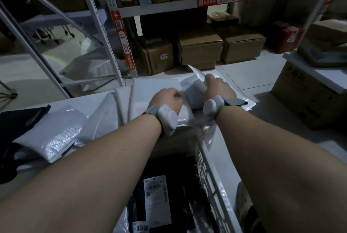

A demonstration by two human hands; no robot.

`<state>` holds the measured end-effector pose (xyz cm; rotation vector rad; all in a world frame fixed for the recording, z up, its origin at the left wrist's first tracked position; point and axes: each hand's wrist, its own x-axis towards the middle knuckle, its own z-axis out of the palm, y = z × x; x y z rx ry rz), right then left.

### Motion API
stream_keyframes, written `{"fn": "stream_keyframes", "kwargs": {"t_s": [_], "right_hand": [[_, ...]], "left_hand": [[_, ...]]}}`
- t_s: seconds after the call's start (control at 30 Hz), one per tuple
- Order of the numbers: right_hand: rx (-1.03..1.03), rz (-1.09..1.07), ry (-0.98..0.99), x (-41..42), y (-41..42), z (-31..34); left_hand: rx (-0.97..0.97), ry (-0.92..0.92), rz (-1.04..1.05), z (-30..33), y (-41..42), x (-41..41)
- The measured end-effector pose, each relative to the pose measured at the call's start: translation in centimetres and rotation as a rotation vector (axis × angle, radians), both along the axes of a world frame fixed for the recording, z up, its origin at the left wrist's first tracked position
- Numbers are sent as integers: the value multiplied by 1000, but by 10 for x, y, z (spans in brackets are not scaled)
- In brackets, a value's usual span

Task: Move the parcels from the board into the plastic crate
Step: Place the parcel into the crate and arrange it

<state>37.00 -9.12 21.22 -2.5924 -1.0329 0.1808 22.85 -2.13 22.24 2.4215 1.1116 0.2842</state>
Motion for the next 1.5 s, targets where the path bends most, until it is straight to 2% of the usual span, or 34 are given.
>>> {"fn": "stream_keyframes", "kwargs": {"t_s": [0.17,0.3,0.4,0.5,0.67,0.8,0.97,1.1,1.17,1.27,1.4,1.43,1.5], "right_hand": [[147,204,-46,-27,10,25],[96,381,-97,-64,15,37],[29,539,-194,-99,16,39],[24,695,-316,-121,11,31],[172,902,-444,-156,0,9],[288,929,-515,-188,-4,-12],[280,833,-426,-217,-20,-32],[47,664,-107,-229,-39,-42],[13,522,47,-235,-47,-52],[106,220,392,-236,-55,-62],[282,-85,1135,-229,-56,-71],[313,-101,1230,-229,-57,-74],[348,-52,1216,-233,-57,-73]], "left_hand": [[-278,-383,265,16,8,-18],[-842,-824,448,31,12,-52],[-1055,-998,511,31,16,-96],[-1036,-985,551,27,11,-124],[-1014,-902,571,5,-8,-170],[-1083,-968,588,-12,-18,-206],[-1058,-949,534,-31,-24,-238],[-1012,-866,531,-43,-28,-254],[-993,-808,543,-49,-30,-264],[-959,-714,515,-58,-32,-272],[-928,-594,426,-66,-38,-279],[-895,-565,396,-67,-39,-279],[-831,-536,364,-70,-42,-279]]}}
